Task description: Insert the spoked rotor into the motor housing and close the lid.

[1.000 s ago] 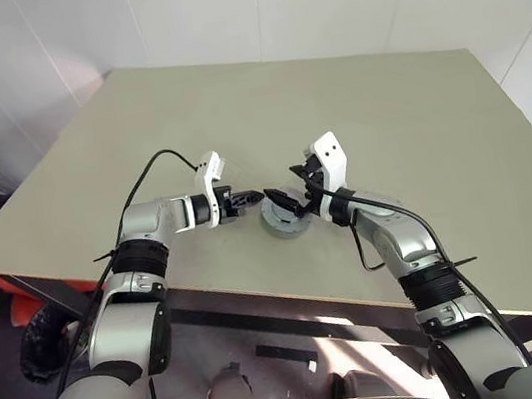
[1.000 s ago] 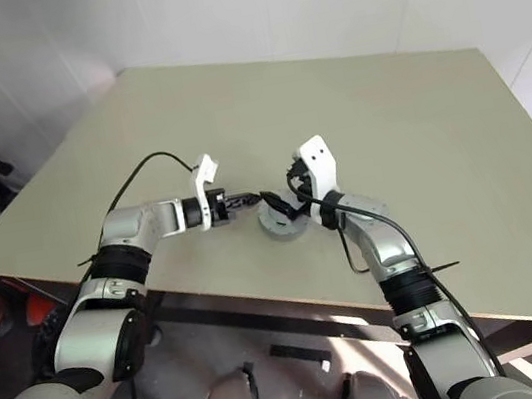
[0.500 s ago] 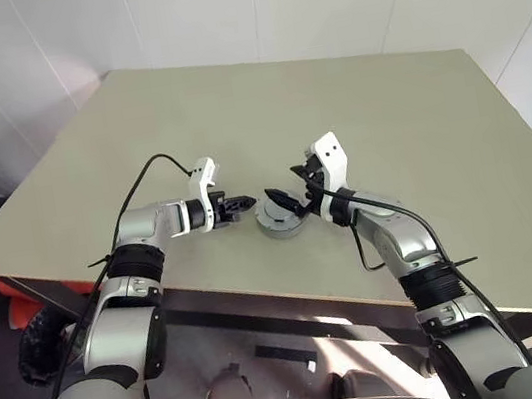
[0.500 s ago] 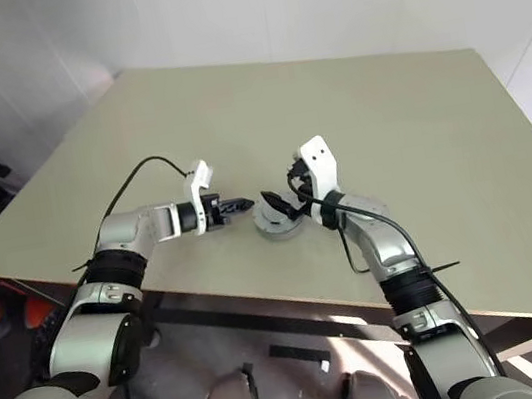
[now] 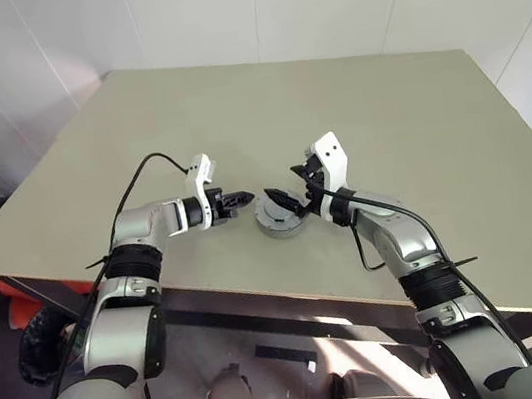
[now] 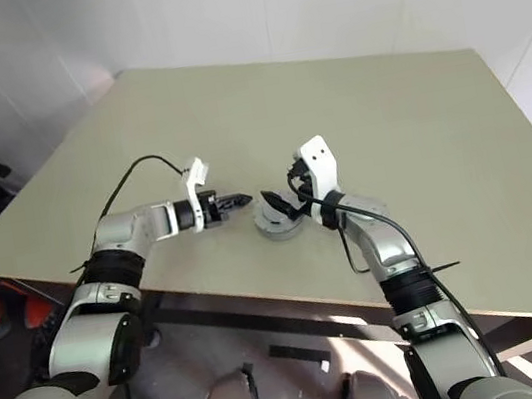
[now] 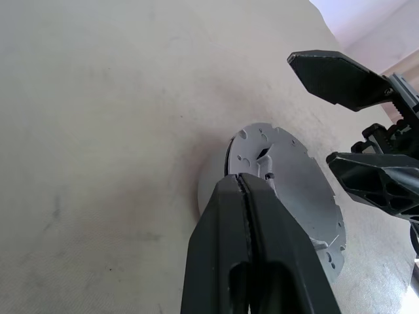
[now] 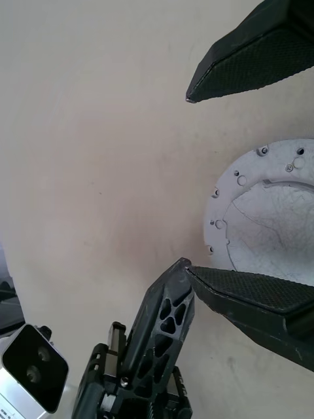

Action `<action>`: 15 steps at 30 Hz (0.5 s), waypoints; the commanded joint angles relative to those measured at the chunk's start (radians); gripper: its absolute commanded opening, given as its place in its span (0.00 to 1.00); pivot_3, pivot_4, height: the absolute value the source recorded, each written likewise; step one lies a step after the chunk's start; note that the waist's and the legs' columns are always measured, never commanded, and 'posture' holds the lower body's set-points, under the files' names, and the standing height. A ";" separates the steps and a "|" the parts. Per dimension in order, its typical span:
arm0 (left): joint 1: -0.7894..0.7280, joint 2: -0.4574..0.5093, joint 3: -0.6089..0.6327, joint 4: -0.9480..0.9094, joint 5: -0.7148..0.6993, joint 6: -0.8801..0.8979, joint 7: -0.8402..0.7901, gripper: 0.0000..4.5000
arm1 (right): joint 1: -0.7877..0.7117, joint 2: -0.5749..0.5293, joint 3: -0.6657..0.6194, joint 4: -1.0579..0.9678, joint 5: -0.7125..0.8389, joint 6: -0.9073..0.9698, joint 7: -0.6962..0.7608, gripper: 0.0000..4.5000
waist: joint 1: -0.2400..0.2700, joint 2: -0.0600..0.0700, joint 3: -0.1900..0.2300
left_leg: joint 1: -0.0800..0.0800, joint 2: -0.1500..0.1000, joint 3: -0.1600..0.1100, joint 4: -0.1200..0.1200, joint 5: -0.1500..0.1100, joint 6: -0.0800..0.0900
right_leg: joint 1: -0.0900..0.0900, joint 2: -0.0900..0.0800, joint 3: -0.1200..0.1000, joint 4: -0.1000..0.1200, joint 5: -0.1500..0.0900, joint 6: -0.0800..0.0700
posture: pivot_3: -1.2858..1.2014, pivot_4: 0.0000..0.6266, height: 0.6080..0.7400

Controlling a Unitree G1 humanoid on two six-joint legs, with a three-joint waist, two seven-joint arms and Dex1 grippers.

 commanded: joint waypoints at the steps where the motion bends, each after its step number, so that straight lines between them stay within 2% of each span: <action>1: -0.005 0.025 0.017 -0.062 -0.022 -0.024 -0.023 0.00 | 0.007 -0.012 -0.012 -0.052 0.026 0.005 0.026 0.99 | 0.000 0.000 0.000 | 0.000 0.000 0.000 0.000 0.000 0.000 | 0.000 0.000 0.000 0.000 0.000 0.000 | 0.52 0.00 1.00; 5: 0.049 0.058 -0.033 -0.148 0.031 -0.177 -0.051 0.00 | 0.023 -0.012 -0.002 -0.051 0.015 0.005 0.029 0.99 | 0.000 0.000 0.000 | 0.000 0.000 0.000 0.000 0.000 0.000 | 0.000 0.000 0.000 0.000 0.000 0.000 | 0.52 0.00 1.00; 9: 0.083 0.094 -0.076 -0.241 0.022 -0.164 -0.103 0.00 | 0.042 -0.012 0.011 -0.070 0.012 0.017 0.036 0.99 | -0.001 0.000 0.000 | 0.000 0.001 0.000 0.000 0.000 0.000 | 0.000 0.000 0.000 0.000 0.000 0.000 | 0.52 0.00 1.00; 15: 0.079 0.100 -0.086 -0.251 0.015 -0.158 -0.102 0.00 | 0.050 -0.011 0.026 -0.062 0.001 0.006 0.039 0.99 | -0.002 0.000 0.000 | 0.001 0.001 0.000 0.001 0.000 0.000 | 0.000 0.000 0.000 0.001 0.000 0.000 | 0.52 0.00 1.00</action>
